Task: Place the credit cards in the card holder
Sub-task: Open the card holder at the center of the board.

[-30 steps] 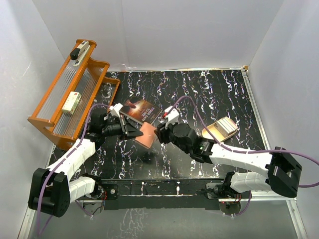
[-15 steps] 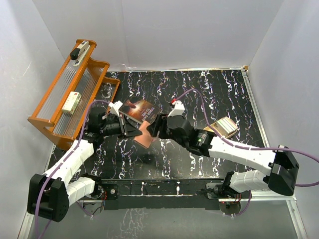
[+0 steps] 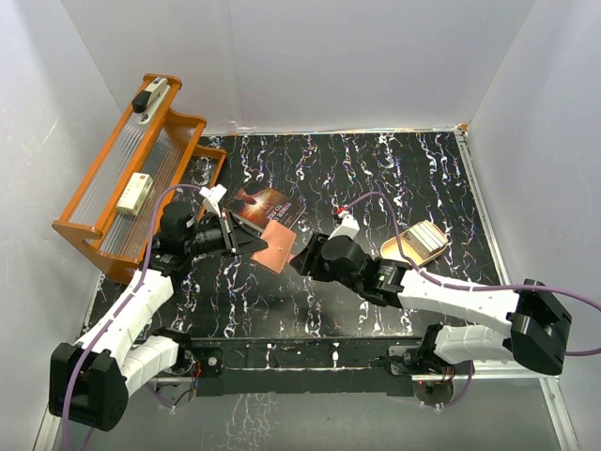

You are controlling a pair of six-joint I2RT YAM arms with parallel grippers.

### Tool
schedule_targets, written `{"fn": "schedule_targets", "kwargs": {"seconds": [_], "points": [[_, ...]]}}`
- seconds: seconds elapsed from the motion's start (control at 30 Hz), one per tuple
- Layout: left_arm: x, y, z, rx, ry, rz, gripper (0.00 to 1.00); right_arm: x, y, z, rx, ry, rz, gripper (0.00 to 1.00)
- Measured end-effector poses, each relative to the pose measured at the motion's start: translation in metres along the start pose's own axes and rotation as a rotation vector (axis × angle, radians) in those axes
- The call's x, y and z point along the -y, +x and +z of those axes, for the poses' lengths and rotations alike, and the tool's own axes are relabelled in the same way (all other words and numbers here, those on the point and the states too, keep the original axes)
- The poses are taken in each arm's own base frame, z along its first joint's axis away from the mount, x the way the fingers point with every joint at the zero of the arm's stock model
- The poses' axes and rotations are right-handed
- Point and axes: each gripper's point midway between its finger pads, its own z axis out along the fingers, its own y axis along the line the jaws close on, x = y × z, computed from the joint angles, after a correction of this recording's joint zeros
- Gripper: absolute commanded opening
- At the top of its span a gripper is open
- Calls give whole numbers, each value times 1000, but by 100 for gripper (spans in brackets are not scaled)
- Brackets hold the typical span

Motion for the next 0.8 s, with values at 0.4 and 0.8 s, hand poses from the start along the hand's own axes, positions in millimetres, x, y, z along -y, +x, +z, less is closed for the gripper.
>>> {"fn": "schedule_targets", "kwargs": {"seconds": [0.4,0.8], "points": [[18,-4,-5,25,60,18,0,-8,-2,-17,31,-121,99,47],[18,4,-7,15,75,0,0,-26,-6,-19,28,-191,140,25]]}}
